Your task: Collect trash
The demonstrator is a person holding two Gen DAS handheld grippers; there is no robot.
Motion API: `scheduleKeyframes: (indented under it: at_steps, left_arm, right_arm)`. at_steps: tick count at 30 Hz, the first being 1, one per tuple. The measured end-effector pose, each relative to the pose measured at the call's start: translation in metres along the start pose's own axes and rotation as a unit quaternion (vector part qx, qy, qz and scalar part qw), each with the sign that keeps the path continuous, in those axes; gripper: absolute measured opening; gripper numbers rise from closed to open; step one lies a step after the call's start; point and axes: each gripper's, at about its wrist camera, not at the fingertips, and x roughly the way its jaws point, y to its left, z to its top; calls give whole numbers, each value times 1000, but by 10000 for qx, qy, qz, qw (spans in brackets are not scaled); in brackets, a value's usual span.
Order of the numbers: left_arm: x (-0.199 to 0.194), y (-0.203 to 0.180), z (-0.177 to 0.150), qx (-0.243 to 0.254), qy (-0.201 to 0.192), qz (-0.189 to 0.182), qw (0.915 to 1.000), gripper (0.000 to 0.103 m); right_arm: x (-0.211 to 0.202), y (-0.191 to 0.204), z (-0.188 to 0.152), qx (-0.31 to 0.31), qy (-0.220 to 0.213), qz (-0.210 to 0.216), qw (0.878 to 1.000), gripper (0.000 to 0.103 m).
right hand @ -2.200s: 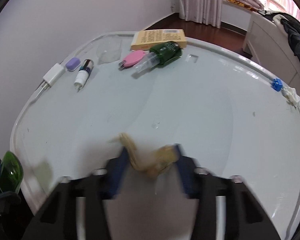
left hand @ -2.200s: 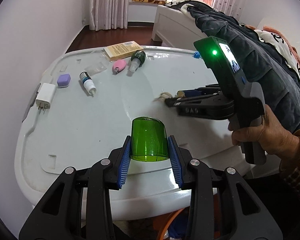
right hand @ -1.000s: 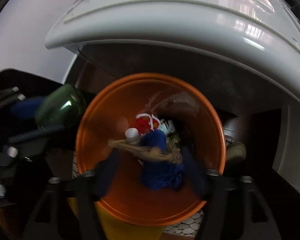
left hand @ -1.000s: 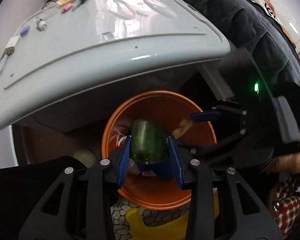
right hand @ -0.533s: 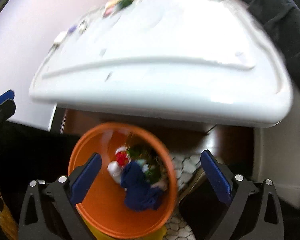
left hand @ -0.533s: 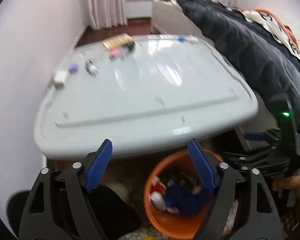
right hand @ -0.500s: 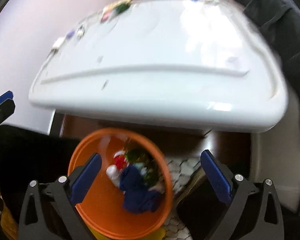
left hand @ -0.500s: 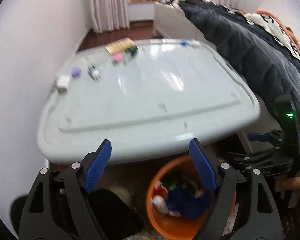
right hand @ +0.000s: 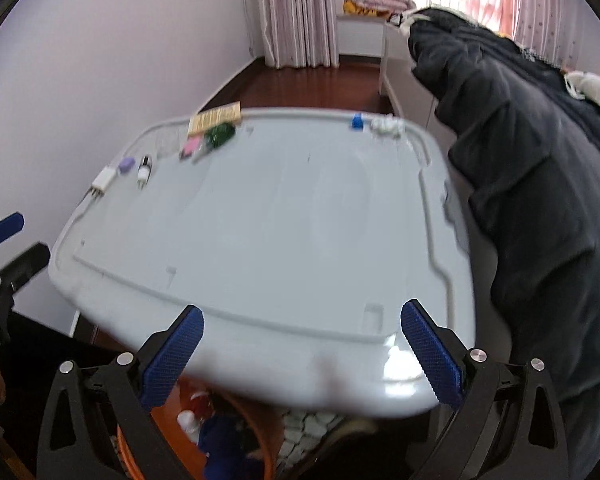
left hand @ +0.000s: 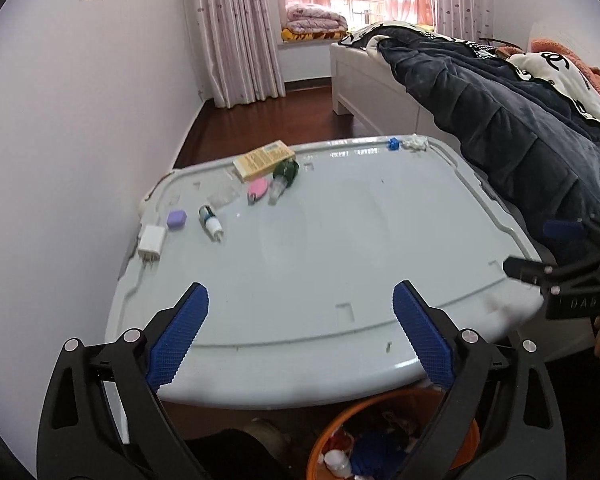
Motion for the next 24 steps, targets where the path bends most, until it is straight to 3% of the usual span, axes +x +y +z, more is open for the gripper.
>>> scheduleKeyframes:
  at_steps: [9, 18, 24]
  left_arm:
    - [23, -20, 30, 113, -132, -111, 9998, 92]
    - [43, -39, 67, 113, -479, -412, 9979, 92]
    - [54, -40, 70, 104, -652, -196, 9976, 92]
  right_arm:
    - [7, -15, 17, 190, -464, -9, 9987, 98]
    - [12, -23, 23, 528, -550, -209, 9969, 98]
    - [14, -20, 22, 453, -561, -333, 9968, 98]
